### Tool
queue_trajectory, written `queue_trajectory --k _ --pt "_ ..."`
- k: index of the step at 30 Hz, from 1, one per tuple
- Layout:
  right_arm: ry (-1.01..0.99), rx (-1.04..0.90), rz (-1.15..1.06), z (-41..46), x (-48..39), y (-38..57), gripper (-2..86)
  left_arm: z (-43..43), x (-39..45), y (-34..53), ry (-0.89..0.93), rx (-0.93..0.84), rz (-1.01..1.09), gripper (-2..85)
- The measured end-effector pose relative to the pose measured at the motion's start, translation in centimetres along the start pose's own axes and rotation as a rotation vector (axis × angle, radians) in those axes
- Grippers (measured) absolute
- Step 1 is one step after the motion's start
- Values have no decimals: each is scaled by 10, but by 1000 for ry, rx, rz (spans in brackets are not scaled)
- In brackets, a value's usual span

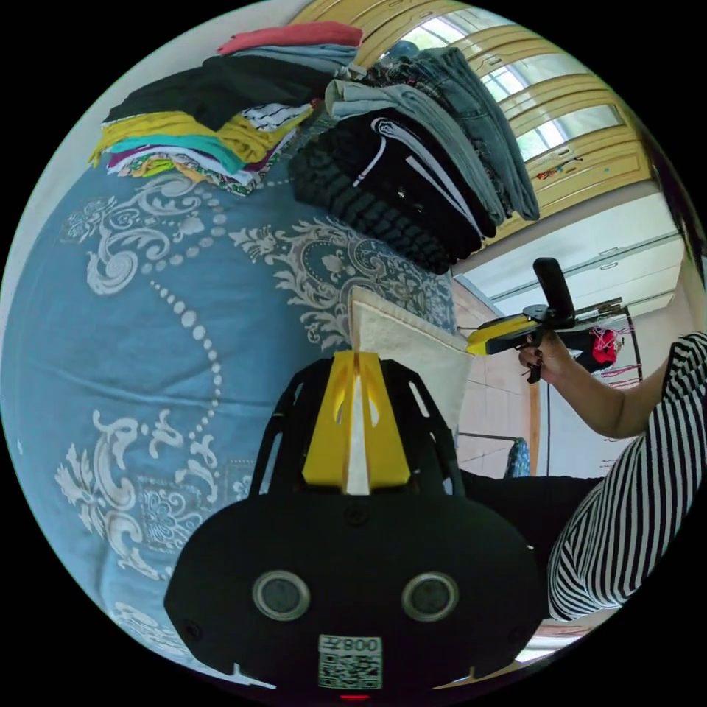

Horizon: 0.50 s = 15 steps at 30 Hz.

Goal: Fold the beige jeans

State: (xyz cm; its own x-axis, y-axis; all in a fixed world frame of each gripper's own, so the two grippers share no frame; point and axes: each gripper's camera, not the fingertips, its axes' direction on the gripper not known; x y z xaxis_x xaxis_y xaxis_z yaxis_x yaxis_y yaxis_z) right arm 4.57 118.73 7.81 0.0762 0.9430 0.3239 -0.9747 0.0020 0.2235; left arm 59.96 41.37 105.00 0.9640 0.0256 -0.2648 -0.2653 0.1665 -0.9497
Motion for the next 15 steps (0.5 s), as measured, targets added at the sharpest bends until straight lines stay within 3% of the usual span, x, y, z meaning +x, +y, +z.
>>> queue_trajectory --k 5,7,11,15 --pt "-2 -59 77 36 33 -26 32 50 -22 2 -29 -92 -2 8" --pt "-33 -44 97 37 36 -28 34 50 -34 13 54 -58 -56 8" --pt "-44 -39 80 39 28 -37 43 31 -40 46 11 67 -126 4" --pt "50 -7 -3 30 5 -57 63 18 -27 83 89 147 -111 3"
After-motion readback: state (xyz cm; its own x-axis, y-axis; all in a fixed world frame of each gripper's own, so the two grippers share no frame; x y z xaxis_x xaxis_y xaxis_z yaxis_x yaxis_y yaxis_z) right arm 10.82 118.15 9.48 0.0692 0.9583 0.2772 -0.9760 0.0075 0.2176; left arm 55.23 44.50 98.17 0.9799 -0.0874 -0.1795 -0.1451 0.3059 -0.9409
